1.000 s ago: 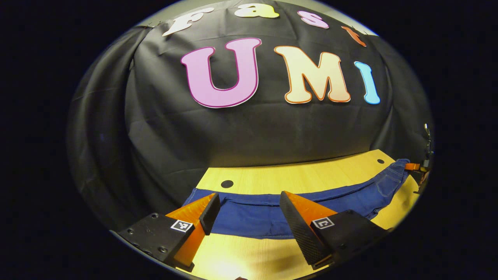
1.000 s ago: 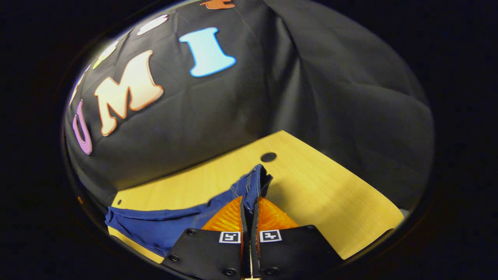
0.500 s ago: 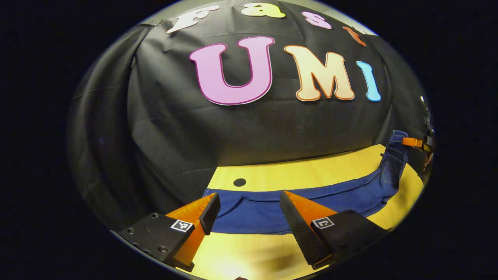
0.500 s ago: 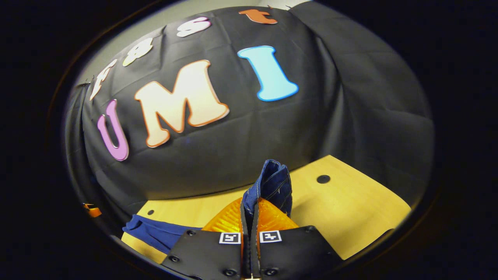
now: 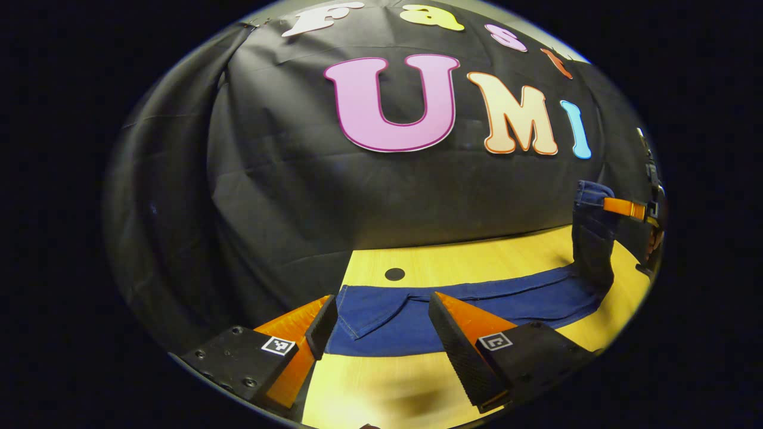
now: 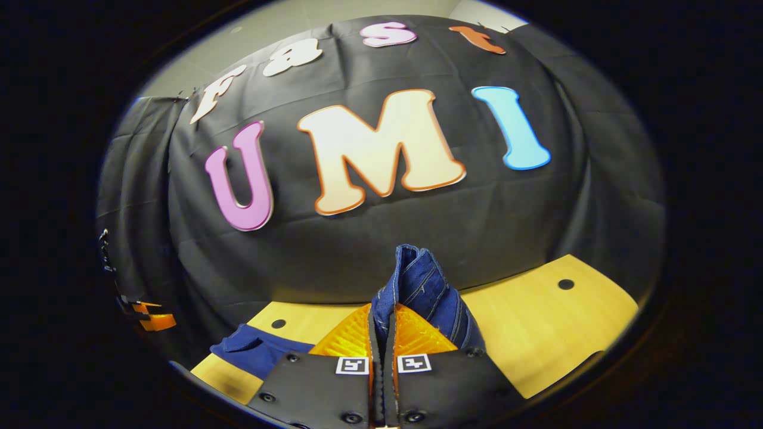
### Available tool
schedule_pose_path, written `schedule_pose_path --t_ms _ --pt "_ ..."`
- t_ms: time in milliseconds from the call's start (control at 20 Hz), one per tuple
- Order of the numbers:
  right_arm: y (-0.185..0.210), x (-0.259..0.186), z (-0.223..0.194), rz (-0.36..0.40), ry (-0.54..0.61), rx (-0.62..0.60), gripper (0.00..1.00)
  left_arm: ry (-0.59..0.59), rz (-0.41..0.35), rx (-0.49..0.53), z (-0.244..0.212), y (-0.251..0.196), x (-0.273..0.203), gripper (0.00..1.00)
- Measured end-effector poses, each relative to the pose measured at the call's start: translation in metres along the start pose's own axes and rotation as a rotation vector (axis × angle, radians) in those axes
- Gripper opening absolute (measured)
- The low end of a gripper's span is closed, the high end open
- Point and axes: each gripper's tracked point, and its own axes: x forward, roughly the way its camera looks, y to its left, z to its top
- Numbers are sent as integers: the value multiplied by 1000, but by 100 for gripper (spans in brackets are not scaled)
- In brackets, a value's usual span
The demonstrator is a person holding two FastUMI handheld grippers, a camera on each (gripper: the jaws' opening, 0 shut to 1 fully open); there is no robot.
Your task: Grasp the waist and the cuffs of the jeans and fold them to make the two legs overlap; first hold the waist and fold one-third of the jeans toward the cuffs, then hold the cuffs and fold the remaining one-third in the same direction to finish folding.
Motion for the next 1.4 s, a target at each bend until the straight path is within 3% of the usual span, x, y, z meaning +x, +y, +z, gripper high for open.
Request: schedule_pose_path --t_ms 350,700,750,1000,1150,1200,1400 --pt "80 33 -94 51 88 -85 3 39 -2 12 -26 54 0 95" --pt "116 49 -205 78 259 -162 5 106 -31 -24 -58 78 30 95" --pt "123 44 -212 97 282 -146 9 118 -35 -27 -65 80 38 95" --pt "114 38 -196 62 263 -146 97 198 -63 -69 -111 91 89 95" --pt "93 22 -187 16 272 -132 98 260 -58 -106 -147 97 121 96" --pt "82 16 -185 -5 281 -134 94 274 -62 -114 -155 97 128 91" --pt "48 -2 -188 -73 320 -167 98 340 -78 -100 -185 91 151 95"
